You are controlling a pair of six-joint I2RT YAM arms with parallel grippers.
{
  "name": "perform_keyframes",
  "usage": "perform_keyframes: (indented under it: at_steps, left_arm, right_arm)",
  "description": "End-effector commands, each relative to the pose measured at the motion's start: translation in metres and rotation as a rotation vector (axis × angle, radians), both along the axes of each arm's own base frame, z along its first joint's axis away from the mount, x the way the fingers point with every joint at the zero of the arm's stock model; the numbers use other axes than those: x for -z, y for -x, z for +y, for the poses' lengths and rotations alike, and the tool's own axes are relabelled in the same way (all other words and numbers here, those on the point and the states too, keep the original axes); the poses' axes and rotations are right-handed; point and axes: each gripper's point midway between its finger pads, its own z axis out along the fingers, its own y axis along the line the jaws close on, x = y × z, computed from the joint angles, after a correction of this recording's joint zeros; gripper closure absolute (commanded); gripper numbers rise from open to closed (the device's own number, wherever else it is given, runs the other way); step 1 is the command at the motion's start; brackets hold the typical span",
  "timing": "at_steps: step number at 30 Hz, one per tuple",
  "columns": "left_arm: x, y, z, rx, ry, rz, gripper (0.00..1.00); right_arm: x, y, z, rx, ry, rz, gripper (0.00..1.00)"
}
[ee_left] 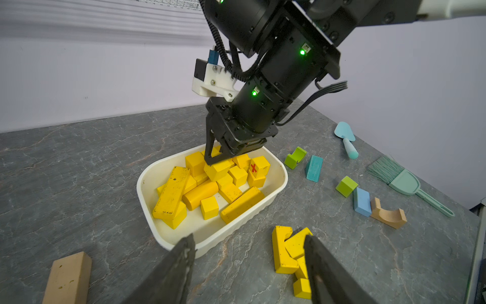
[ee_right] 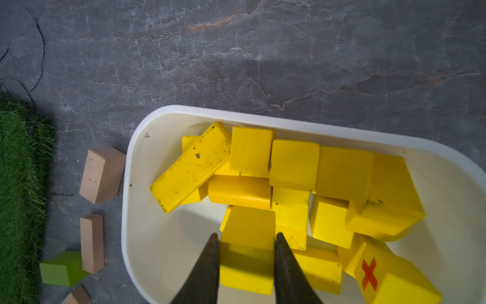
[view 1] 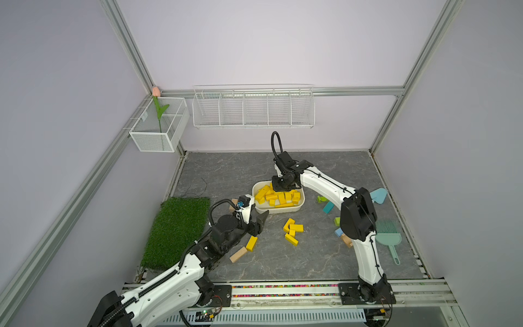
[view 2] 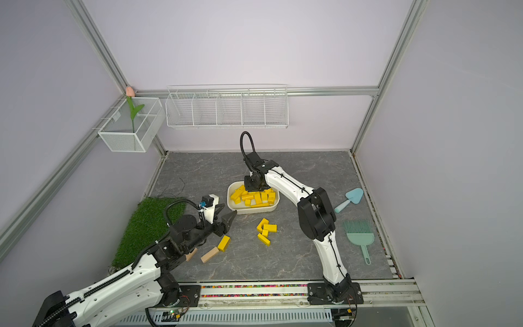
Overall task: Pick out the yellow building blocks
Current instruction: Place the building block in the storage box.
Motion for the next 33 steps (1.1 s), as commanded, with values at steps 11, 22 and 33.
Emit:
perform_keyframes:
  at_steps: [11,22,33]
  left_arm:
    - [-0.003,0.001,0.0,0.018,0.024,-0.01,0.33]
    - [-0.004,0.003,0.002,0.019,0.035,-0.014,0.33]
    - [-0.005,0.003,0.002,0.019,0.037,-0.016,0.32]
  right_arm:
    - [0.019,-0.003,0.019,0.014,-0.041,0.063,0.7]
    - [0.024,-0.007,0.031,0.016,-0.047,0.074,0.68]
    - [0.025,-0.001,0.036,0.002,-0.033,0.069,0.66]
